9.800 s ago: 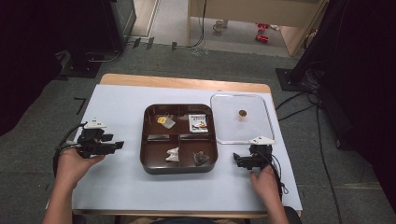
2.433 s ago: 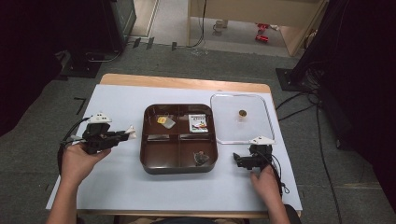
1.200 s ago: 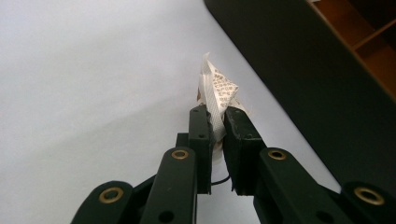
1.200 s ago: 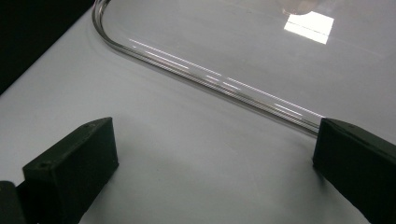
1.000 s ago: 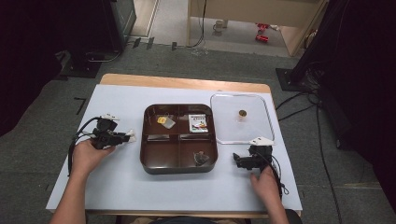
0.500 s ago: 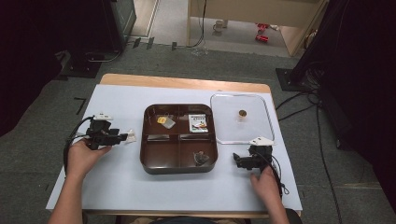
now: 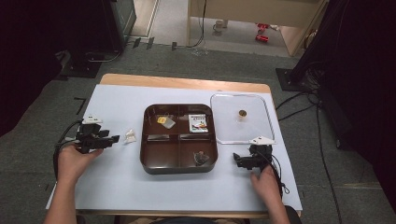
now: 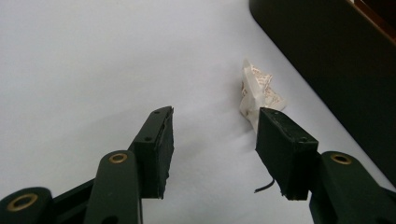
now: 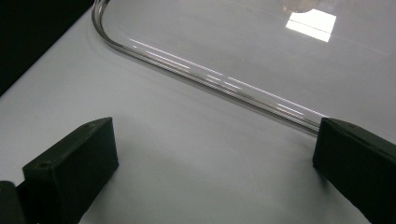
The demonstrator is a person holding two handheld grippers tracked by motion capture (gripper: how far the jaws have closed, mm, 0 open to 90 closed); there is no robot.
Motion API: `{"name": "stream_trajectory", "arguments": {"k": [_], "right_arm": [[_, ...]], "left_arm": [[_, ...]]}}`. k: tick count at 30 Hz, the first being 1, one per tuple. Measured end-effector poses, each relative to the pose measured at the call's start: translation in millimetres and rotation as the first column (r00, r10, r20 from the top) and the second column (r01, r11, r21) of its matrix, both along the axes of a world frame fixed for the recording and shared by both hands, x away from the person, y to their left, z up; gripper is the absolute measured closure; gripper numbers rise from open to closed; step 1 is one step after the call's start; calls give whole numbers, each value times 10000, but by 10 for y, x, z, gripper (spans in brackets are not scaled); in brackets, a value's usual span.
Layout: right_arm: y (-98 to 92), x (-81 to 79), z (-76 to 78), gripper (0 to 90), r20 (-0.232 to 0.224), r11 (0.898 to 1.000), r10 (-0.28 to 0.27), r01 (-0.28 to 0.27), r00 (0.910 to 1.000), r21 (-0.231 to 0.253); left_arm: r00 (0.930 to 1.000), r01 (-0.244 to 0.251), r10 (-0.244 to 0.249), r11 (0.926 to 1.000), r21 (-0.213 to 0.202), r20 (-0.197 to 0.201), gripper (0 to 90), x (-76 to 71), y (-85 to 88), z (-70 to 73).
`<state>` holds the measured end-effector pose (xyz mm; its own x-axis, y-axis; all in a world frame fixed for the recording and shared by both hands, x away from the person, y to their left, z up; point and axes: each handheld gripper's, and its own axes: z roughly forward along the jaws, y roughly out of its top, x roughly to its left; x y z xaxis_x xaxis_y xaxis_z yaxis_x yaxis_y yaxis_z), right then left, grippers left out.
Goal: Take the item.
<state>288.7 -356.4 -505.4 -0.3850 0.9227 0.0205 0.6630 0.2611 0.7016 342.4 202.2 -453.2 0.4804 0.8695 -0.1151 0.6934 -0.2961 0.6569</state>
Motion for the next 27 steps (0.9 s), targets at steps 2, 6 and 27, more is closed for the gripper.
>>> {"name": "stream_trajectory", "arguments": {"k": [2, 6, 27], "right_arm": [[0, 1, 0, 0, -7, 10000, -1, 1, 10000, 10], [-2, 2, 0, 0, -17, 10000, 0, 0, 10000, 17], [-3, 4, 0, 0, -17, 10000, -2, 2, 10000, 17]], "left_arm": [[10000, -75, 75, 10000, 17, -17, 461, -18, 26, -2], [9998, -176, 176, 9998, 39, -35, 454, -49, 79, -5], [9971, -736, 742, 9967, 351, -167, 412, -133, 374, -77]]}}
